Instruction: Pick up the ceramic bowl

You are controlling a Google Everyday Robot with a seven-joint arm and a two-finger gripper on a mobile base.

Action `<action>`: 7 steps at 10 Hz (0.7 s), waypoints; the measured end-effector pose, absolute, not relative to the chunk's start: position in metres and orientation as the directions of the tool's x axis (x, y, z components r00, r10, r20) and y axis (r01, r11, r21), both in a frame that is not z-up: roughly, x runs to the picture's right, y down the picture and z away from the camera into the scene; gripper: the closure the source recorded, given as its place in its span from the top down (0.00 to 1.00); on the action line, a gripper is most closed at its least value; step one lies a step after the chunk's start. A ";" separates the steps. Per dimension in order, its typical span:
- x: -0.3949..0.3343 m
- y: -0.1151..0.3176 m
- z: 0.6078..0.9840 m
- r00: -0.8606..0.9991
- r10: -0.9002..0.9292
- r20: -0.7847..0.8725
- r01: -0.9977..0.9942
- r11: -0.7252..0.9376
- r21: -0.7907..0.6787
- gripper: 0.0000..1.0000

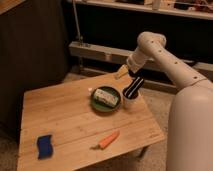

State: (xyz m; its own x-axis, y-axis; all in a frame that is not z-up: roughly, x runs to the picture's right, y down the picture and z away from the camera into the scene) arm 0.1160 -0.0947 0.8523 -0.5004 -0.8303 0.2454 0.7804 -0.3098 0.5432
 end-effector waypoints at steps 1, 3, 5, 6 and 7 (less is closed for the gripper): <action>0.111 -0.099 0.856 -0.520 -0.818 0.246 0.767 -0.320 0.556 0.80; 0.102 -0.106 0.861 -0.552 -0.797 0.246 0.742 -0.335 0.581 0.80; 0.097 -0.097 0.868 -0.565 -0.786 0.252 0.730 -0.334 0.596 0.80; 0.095 -0.086 0.872 -0.568 -0.783 0.254 0.724 -0.328 0.607 0.80; 0.094 -0.075 0.876 -0.568 -0.783 0.253 0.719 -0.322 0.616 0.80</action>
